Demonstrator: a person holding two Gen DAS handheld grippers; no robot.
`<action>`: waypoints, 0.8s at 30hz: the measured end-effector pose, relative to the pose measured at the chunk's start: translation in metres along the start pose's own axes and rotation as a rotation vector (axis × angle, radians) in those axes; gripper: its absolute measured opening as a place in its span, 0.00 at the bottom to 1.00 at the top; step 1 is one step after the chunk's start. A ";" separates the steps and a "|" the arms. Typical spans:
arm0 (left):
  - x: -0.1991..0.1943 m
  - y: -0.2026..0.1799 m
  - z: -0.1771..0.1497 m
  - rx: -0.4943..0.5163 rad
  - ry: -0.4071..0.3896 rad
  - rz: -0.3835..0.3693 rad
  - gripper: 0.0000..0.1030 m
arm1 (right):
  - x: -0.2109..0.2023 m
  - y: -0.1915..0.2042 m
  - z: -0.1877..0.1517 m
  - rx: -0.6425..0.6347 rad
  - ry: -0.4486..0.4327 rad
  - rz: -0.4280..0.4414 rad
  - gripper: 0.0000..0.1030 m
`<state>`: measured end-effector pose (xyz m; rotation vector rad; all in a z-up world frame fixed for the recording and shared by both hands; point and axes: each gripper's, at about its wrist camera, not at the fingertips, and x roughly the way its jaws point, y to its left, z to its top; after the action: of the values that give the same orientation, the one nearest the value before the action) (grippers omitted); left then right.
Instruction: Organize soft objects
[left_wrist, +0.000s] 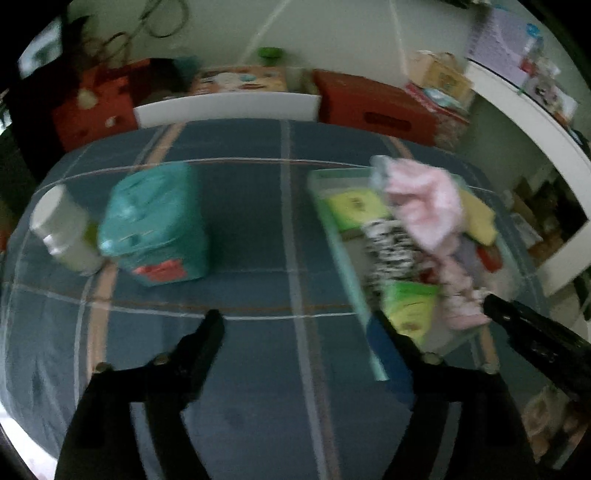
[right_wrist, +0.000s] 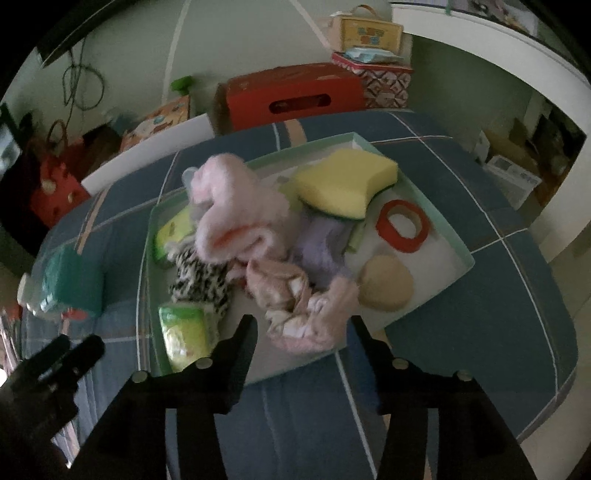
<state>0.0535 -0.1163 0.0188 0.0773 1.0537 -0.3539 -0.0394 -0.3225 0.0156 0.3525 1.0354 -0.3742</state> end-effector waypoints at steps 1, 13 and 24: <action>-0.001 0.006 -0.003 -0.007 -0.003 0.016 0.86 | -0.001 0.003 -0.003 -0.009 0.000 0.001 0.56; -0.018 0.060 -0.037 -0.075 -0.012 0.136 0.91 | -0.001 0.041 -0.041 -0.122 0.025 0.015 0.85; -0.036 0.072 -0.051 -0.082 -0.012 0.156 0.91 | -0.014 0.050 -0.059 -0.137 -0.014 0.034 1.00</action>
<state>0.0183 -0.0280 0.0164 0.0833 1.0416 -0.1698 -0.0678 -0.2499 0.0054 0.2441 1.0339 -0.2734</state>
